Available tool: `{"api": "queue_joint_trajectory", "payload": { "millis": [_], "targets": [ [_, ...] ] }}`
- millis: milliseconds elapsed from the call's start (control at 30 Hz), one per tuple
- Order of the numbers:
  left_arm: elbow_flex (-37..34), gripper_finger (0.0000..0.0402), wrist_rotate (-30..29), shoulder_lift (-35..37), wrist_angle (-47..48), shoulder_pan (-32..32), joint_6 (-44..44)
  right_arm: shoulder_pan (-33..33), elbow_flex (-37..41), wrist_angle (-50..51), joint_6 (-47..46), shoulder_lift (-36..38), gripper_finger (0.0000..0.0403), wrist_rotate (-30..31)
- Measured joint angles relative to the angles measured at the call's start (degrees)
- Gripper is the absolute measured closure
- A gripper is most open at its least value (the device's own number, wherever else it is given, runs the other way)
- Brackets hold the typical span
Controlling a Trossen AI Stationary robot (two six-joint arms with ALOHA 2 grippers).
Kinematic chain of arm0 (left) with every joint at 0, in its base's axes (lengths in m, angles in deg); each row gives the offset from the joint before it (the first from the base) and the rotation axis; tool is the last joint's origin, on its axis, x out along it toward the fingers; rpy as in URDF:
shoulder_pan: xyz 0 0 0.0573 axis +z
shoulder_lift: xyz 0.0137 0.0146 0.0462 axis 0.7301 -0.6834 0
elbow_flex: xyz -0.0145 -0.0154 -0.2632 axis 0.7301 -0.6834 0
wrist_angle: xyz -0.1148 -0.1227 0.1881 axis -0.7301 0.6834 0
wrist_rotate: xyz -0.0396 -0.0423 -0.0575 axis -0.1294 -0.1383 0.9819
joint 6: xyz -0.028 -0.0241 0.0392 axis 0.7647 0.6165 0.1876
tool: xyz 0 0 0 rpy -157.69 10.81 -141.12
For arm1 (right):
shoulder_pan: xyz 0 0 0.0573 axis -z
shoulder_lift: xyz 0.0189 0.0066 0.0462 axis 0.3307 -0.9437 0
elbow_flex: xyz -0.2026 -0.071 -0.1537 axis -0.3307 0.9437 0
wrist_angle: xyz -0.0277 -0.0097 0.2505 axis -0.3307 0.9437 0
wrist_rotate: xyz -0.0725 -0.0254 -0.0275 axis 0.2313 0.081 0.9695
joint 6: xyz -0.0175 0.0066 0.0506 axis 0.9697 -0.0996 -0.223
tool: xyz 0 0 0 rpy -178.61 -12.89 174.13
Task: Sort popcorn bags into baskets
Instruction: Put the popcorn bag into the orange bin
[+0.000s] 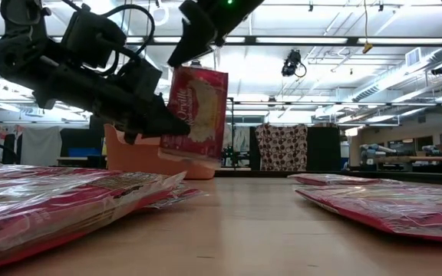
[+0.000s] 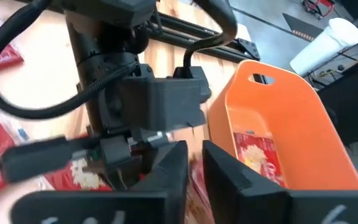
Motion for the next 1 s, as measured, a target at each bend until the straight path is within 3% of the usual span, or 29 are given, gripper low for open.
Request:
{"api": "queue_joint_trajectory", "payload": {
  "millis": [233, 400, 567, 733, 1000],
  "targets": [
    [0.06, 0.0375, 10.68, 6.57, 9.97, 3.91, 0.05, -0.64, -0.07, 6.46, -2.80, 6.09, 0.0274, 2.73],
    [3.31, 0.0376, 13.42, 15.32, 27.02, 6.94, -2.33, -0.64, -0.07, 14.09, -7.34, 9.85, 0.0231, 4.24],
    [11.77, 0.0376, 13.64, 22.13, 52.23, 9.55, -7.20, -0.63, 2.94, 18.23, -12.20, 12.14, 0.0210, 4.77],
    [22.31, 0.0374, 13.84, 23.26, 75.40, 12.18, -11.81, -1.28, 9.49, 18.06, -15.23, 15.74, 0.0208, 5.77],
    [36.49, 0.0374, 16.31, 23.10, 97.66, 18.36, -19.82, -2.98, 23.50, 8.66, -18.95, 22.80, 0.0208, 5.69]
  ]
}}
